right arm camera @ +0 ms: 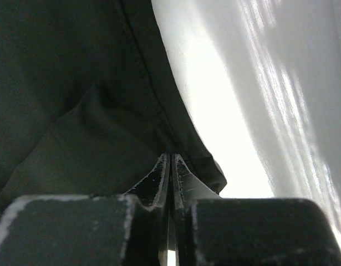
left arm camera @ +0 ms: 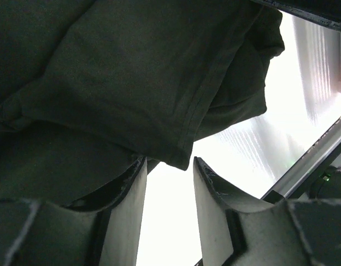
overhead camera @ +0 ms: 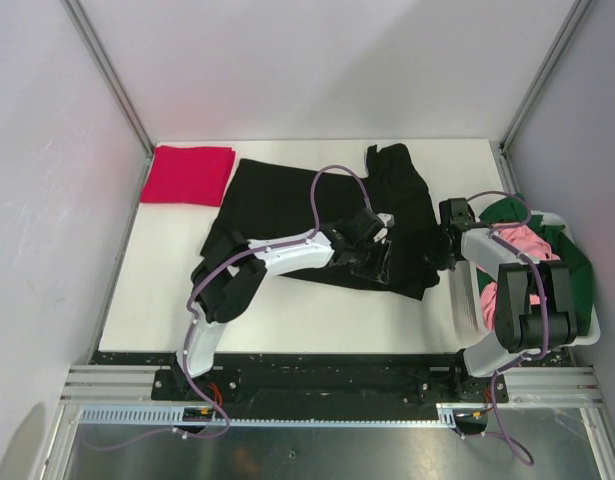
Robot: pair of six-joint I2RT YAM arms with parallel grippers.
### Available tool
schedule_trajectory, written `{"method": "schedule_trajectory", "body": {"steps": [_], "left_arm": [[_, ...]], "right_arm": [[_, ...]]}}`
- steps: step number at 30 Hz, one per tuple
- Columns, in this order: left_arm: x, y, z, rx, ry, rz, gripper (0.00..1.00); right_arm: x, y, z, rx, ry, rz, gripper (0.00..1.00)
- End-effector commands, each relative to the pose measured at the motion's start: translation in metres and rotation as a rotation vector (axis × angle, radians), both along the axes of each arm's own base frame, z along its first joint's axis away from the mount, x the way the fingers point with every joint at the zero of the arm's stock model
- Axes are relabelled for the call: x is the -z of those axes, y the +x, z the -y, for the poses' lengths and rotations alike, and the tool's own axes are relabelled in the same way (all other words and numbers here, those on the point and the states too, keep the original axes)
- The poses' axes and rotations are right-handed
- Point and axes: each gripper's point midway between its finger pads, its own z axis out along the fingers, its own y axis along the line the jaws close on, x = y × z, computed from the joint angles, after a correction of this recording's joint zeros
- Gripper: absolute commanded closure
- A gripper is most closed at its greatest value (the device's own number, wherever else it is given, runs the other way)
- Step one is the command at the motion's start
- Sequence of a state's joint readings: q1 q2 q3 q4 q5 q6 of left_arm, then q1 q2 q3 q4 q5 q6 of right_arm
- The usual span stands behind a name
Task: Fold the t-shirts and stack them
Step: Fold the flattened tshirt in 1/3 of the way
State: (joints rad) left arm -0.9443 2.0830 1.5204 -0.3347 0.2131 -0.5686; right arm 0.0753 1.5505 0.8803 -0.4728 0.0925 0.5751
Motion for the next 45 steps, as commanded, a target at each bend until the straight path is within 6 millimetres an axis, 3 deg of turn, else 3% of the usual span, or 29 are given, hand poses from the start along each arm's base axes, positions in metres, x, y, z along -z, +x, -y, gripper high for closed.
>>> {"method": "schedule_trajectory", "body": {"steps": [1, 12, 27, 37, 45], "left_arm": [[-0.013, 0.002, 0.012, 0.009, -0.037, 0.016, 0.57], [-0.007, 0.005, 0.004, -0.017, 0.003, 0.048, 0.59], [-0.004, -0.002, 0.013, -0.004, 0.005, 0.054, 0.64], [-0.014, 0.000, 0.016, -0.016, -0.008, 0.067, 0.88], [-0.035, 0.017, 0.011, -0.073, -0.041, 0.088, 0.95]], "right_arm": [[-0.005, 0.006, -0.005, -0.006, -0.002, 0.030, 0.98], [-0.017, 0.011, -0.012, -0.024, 0.003, 0.052, 1.00], [-0.030, 0.014, -0.017, -0.036, 0.008, 0.074, 1.00], [-0.036, 0.015, -0.017, -0.039, 0.010, 0.083, 1.00], [-0.049, 0.023, -0.017, -0.044, 0.005, 0.109, 1.00]]}}
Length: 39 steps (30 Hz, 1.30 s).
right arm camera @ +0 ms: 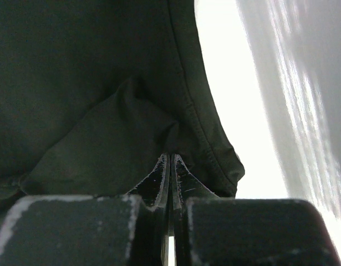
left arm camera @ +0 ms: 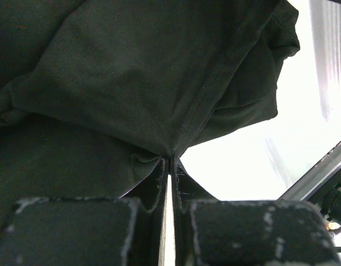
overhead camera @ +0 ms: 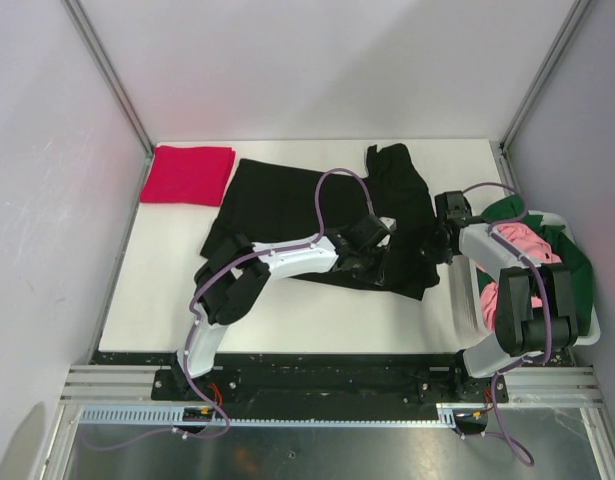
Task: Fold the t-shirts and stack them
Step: Fold the flattened tshirt in 1/3 of the way
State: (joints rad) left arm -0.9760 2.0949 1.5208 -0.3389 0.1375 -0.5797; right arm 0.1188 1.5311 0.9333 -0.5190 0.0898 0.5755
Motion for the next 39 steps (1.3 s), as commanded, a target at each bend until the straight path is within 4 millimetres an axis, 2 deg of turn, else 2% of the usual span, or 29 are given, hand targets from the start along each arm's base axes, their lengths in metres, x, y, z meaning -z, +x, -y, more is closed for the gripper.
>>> {"method": "schedule_trajectory", "body": {"steps": [1, 14, 28, 39], "left_arm": [[-0.045, 0.023, 0.008, -0.052, -0.092, 0.053, 0.96], [-0.057, 0.059, 0.001, -0.113, -0.147, 0.026, 0.95], [-0.033, 0.113, -0.003, -0.211, -0.138, 0.032, 0.94], [-0.021, 0.137, -0.022, -0.286, -0.110, 0.057, 0.95]], "right_arm": [[-0.031, 0.018, -0.002, -0.001, 0.001, 0.085, 1.00], [-0.036, 0.038, -0.003, -0.005, 0.000, 0.102, 1.00], [-0.024, 0.085, -0.011, -0.009, 0.013, 0.104, 1.00], [-0.019, 0.114, -0.011, 0.002, 0.028, 0.114, 1.00]]}}
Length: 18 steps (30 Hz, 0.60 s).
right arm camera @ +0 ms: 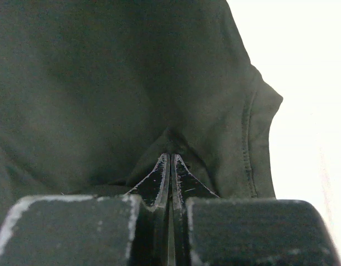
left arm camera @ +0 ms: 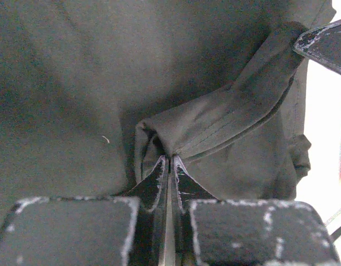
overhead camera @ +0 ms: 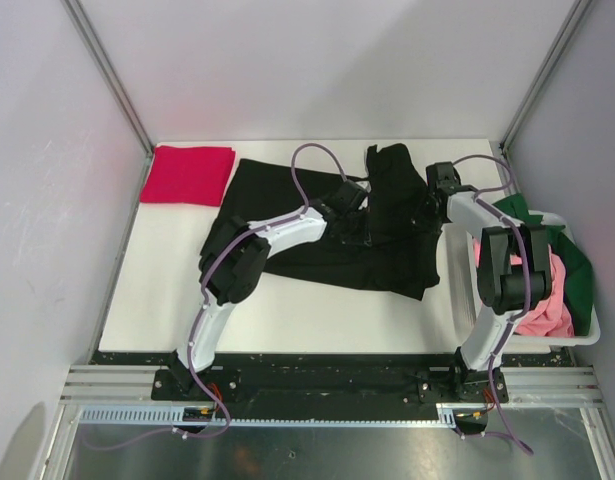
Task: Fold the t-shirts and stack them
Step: Fold the flattened tshirt in 1/3 of the way
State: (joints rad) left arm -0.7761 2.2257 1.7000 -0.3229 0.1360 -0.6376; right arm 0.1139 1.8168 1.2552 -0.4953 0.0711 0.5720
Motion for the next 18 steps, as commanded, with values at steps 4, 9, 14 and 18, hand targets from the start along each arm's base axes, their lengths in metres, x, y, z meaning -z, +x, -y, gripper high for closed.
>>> {"method": "schedule_trajectory", "body": {"steps": [4, 9, 14, 18], "left_arm": [[-0.017, 0.027, -0.003, -0.063, -0.034, 0.058, 0.95], [-0.012, 0.032, -0.009, -0.080, -0.029, 0.055, 0.96], [-0.010, 0.036, -0.012, -0.093, -0.030, 0.058, 0.95], [-0.010, 0.041, -0.012, -0.101, -0.037, 0.065, 0.95]], "right_arm": [[-0.017, 0.029, 0.002, 0.016, 0.011, 0.074, 0.98], [-0.026, 0.034, 0.004, 0.014, 0.013, 0.098, 0.85], [-0.041, 0.034, 0.007, 0.011, 0.004, 0.127, 0.73], [-0.051, 0.028, 0.007, 0.009, -0.008, 0.131, 0.69]]}}
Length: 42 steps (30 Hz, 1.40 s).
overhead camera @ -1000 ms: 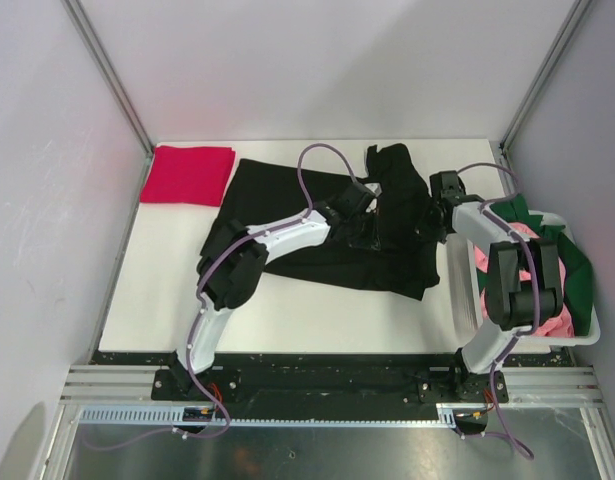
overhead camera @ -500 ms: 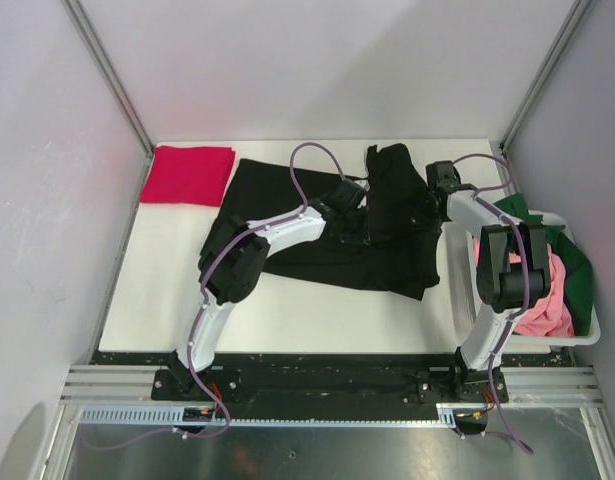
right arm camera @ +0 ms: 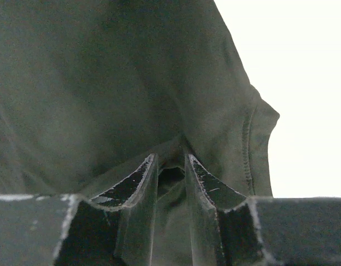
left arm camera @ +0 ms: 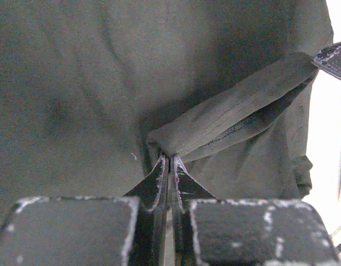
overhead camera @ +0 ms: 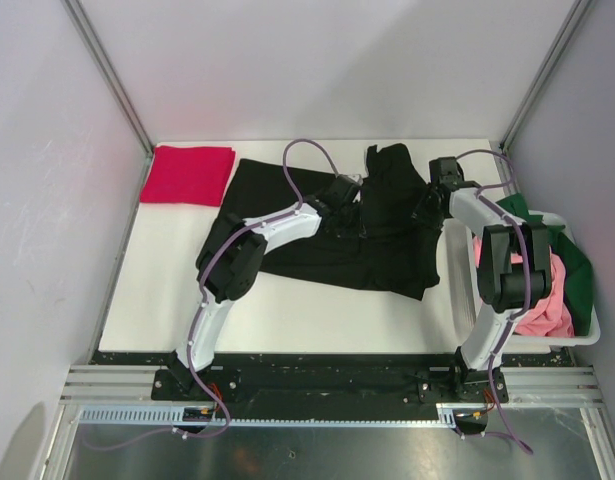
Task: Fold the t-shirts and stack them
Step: Fold the flattened tshirt in 1/3 of the way
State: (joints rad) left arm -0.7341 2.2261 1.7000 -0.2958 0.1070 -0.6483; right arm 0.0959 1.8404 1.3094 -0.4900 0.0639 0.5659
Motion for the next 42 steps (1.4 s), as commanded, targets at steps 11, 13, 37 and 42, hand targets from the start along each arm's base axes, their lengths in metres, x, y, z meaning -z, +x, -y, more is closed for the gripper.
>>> {"method": "schedule_trajectory", "body": {"steps": [11, 13, 37, 42], "left_arm": [[-0.009, 0.035, -0.001, -0.064, -0.058, 0.034, 0.77], [-0.012, 0.040, -0.004, -0.071, -0.065, 0.039, 0.69], [-0.036, -0.019, -0.020, 0.075, -0.105, 0.041, 0.60], [-0.032, -0.026, -0.023, 0.085, -0.097, 0.030, 0.60]], "right_arm": [[-0.052, -0.013, -0.019, -0.056, -0.055, 0.100, 0.75], [-0.045, -0.017, -0.023, -0.075, -0.057, 0.085, 0.78], [0.025, 0.027, -0.052, -0.180, -0.031, 0.013, 0.80], [0.013, 0.038, -0.045, -0.166, -0.047, 0.011, 0.69]]}}
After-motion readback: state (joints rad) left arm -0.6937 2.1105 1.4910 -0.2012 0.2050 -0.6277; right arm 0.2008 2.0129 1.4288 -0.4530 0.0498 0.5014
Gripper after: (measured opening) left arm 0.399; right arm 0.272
